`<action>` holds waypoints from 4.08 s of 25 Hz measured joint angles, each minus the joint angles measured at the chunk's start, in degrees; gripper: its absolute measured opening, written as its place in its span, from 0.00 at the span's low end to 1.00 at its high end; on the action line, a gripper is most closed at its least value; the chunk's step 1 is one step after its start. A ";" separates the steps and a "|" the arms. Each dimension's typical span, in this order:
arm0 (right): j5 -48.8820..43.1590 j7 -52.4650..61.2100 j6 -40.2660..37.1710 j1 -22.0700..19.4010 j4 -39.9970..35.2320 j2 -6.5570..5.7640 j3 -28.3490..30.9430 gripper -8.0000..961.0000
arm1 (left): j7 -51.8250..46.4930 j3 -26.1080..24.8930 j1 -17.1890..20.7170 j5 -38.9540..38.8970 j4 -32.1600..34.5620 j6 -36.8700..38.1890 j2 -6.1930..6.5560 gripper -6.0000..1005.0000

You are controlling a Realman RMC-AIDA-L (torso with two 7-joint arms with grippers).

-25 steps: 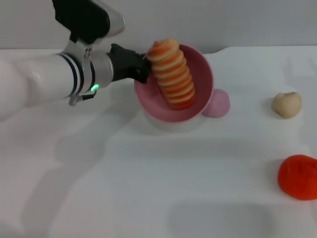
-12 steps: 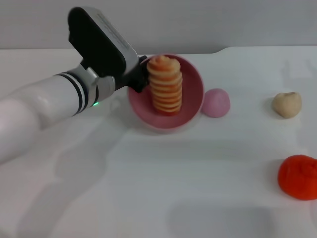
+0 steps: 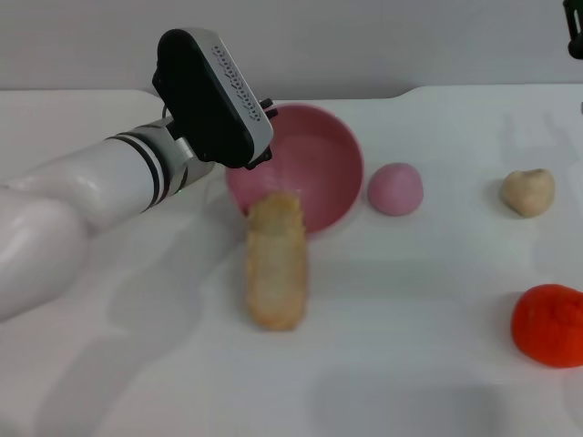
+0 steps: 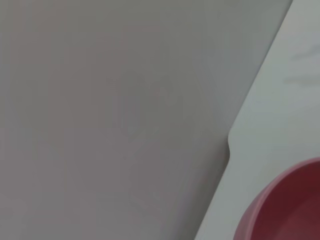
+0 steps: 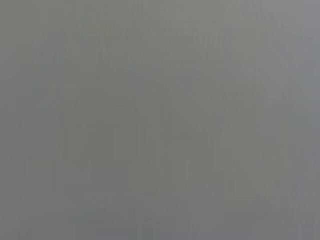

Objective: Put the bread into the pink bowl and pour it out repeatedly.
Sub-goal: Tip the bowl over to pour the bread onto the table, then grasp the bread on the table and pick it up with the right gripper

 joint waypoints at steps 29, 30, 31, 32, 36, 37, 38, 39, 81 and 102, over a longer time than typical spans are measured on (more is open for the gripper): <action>0.55 -0.06 -0.08 0.80 1.47 -0.08 -1.97 0.61 | -0.77 7.39 1.18 -10.19 4.84 -16.57 0.00 0.05; 0.55 -0.06 -0.09 0.87 1.47 -0.11 -1.97 0.61 | -0.78 8.03 1.22 -10.58 5.11 -16.57 0.00 0.05; 0.55 -0.06 -0.10 0.91 1.49 -0.13 -1.97 0.61 | -0.78 8.69 1.26 -10.99 5.27 -16.57 -0.01 0.05; 0.55 -0.06 -0.11 0.94 1.51 -0.13 -1.97 0.61 | -0.78 9.59 1.27 -11.32 5.45 -16.60 -0.02 0.05; 0.55 -0.05 -0.32 1.16 1.66 -0.14 -2.20 0.61 | -1.10 11.61 1.09 -11.69 5.56 -16.76 -0.10 0.05; 0.55 -0.05 -0.36 1.25 1.71 -0.16 -2.32 0.61 | -1.30 11.78 0.99 -11.71 5.58 -16.80 -0.11 0.05; 0.55 -0.06 -0.38 1.33 1.74 -0.17 -2.39 0.61 | -1.60 11.87 0.89 -11.73 5.63 -16.91 -0.12 0.05; 0.55 -0.05 -0.39 1.37 1.74 -0.18 -2.43 0.61 | -1.83 11.86 0.80 -11.74 5.65 -17.04 -0.12 0.05; -1.35 -23.89 -128.90 19.70 -36.67 -2.51 31.36 0.61 | -10.87 -44.14 -6.81 -12.54 -5.51 46.11 2.56 0.05; -12.39 -35.55 -146.17 29.57 -26.89 -0.75 31.40 0.61 | -11.09 -44.08 -6.36 -12.47 -5.65 48.21 1.00 0.05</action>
